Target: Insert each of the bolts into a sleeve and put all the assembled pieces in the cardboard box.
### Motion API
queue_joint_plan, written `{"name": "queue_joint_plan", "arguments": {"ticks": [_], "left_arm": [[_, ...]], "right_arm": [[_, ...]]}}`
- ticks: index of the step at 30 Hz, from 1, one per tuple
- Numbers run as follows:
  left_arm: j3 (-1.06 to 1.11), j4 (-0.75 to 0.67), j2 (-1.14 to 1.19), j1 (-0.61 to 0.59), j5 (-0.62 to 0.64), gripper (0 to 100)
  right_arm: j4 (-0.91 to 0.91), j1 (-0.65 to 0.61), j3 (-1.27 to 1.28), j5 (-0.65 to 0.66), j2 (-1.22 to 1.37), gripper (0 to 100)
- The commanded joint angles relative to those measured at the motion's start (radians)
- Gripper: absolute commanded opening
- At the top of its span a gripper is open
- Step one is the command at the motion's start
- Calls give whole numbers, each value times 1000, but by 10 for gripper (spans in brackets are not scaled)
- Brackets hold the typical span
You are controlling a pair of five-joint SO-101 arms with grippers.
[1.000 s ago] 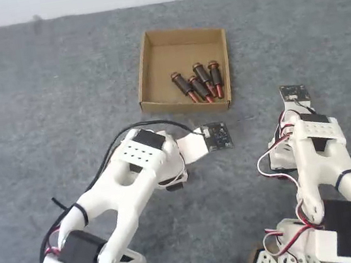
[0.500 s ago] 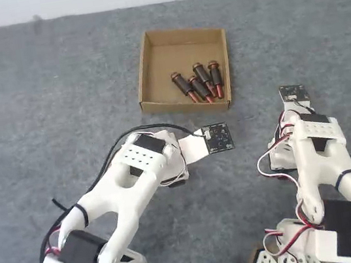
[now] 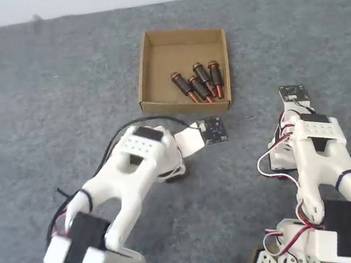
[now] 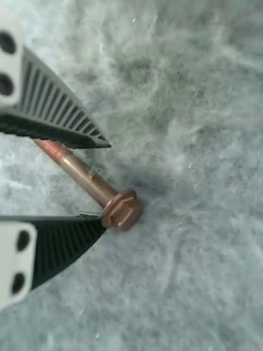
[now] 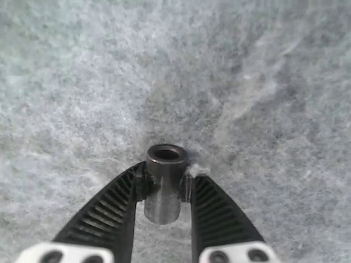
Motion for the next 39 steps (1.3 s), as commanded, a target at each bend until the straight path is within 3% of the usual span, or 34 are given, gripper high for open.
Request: {"name": "queue_joint_plan", "arguments": {"ticks": [1,10,14,23,29,34,39], "left_arm": [[-117,60,55,-8,37,180],[-140,74,91,18,71,18],[-87,84,15,64,121,12],[140,-61,-285,97,605,12],[252,-63,-554,-15,913,12],[351,-101,-706,-124,1048,12],[400,-160,-713,-176,1082,13]], "right_arm": [[18,13,-12,14,8,6],[18,12,-12,14,8,6],[18,12,-12,14,8,6],[18,12,-12,14,8,6],[18,10,-12,14,8,6],[18,10,-12,14,8,6],[18,10,-12,14,10,6]]}}
